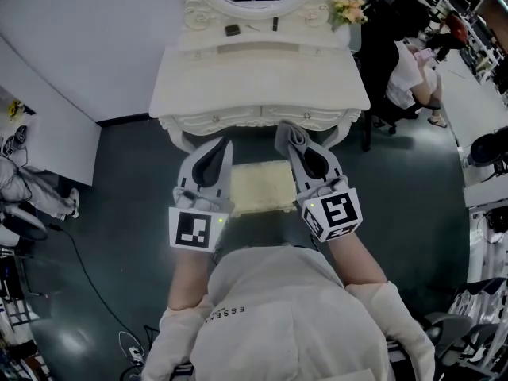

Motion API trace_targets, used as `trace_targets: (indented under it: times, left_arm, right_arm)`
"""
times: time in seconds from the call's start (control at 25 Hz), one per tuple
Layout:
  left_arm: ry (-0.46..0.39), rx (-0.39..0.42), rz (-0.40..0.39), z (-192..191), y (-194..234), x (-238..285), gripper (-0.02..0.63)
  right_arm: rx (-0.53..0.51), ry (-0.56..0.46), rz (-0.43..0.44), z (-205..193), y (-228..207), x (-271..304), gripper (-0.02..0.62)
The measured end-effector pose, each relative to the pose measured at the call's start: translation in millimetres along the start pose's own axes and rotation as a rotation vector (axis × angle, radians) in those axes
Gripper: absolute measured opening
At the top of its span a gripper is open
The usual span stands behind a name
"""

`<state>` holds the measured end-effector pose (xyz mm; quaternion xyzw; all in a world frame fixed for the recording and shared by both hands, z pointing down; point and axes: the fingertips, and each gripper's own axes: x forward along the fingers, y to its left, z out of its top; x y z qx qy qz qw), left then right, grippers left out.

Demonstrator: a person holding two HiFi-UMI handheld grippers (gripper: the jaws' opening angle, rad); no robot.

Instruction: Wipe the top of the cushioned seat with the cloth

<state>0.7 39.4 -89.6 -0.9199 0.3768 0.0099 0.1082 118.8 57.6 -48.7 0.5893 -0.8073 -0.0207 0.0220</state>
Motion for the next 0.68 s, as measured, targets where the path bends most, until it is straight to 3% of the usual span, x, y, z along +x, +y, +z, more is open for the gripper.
trace_targets:
  times: [0.24, 0.68]
  left_arm:
    - [-0.005, 0.02, 0.005, 1.6, 1.3, -3.9, 0.002]
    - [0.04, 0.02, 0.012, -9.6, 3.5, -5.8, 0.002]
  right_arm:
    - [-0.025, -0.024, 0.056, 5.2, 6.4, 0.4, 0.028]
    - [-0.068, -0.04, 0.066, 9.2, 8.7, -1.1, 0.028]
